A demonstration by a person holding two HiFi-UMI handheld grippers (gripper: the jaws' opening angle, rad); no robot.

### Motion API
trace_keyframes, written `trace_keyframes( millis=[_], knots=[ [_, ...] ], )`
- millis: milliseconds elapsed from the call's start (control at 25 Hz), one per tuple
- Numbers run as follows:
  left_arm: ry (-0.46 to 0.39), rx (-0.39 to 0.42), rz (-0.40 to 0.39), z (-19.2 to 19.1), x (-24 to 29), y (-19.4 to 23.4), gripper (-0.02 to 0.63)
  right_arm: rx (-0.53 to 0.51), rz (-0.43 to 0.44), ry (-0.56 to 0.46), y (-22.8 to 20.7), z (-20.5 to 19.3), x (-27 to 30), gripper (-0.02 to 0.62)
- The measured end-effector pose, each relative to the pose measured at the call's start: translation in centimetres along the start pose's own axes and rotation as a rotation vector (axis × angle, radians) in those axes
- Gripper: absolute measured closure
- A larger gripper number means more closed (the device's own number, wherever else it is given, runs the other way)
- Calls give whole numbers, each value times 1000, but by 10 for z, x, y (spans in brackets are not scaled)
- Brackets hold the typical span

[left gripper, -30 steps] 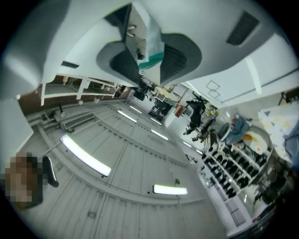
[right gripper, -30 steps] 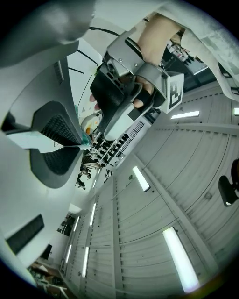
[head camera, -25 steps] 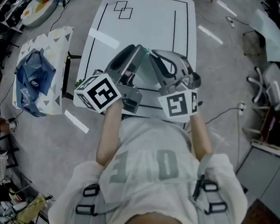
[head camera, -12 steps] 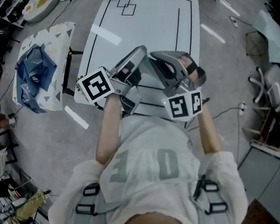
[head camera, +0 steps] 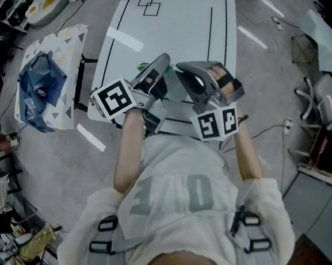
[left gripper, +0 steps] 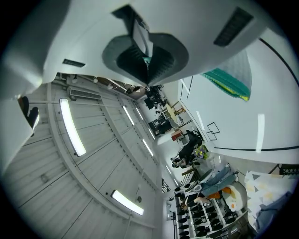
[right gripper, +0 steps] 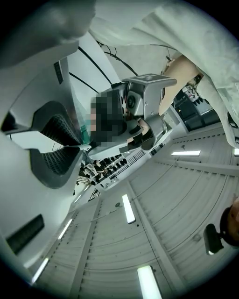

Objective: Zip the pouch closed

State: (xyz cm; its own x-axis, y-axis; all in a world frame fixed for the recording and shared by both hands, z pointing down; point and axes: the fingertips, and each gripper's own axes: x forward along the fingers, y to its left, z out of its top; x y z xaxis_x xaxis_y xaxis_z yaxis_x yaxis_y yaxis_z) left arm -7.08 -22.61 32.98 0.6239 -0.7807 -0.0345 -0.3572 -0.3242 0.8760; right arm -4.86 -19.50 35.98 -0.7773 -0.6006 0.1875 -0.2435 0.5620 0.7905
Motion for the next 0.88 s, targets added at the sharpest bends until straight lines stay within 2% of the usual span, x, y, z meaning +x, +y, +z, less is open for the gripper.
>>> trace_keyframes(
  millis=[160, 560, 760, 880],
  knots=[
    [-11, 36, 26, 1, -1, 4, 598, 12, -8, 0, 2, -1, 1, 578],
    [-24, 59, 69, 0, 3, 12, 600, 44, -27, 0, 0, -7, 2, 578],
    [-32, 105, 138, 4, 2, 26, 600, 101, -63, -3, -13, -12, -1, 580],
    [-39, 94, 142, 5, 2, 29, 600, 100, -67, -2, -17, -13, -4, 580]
  ],
)
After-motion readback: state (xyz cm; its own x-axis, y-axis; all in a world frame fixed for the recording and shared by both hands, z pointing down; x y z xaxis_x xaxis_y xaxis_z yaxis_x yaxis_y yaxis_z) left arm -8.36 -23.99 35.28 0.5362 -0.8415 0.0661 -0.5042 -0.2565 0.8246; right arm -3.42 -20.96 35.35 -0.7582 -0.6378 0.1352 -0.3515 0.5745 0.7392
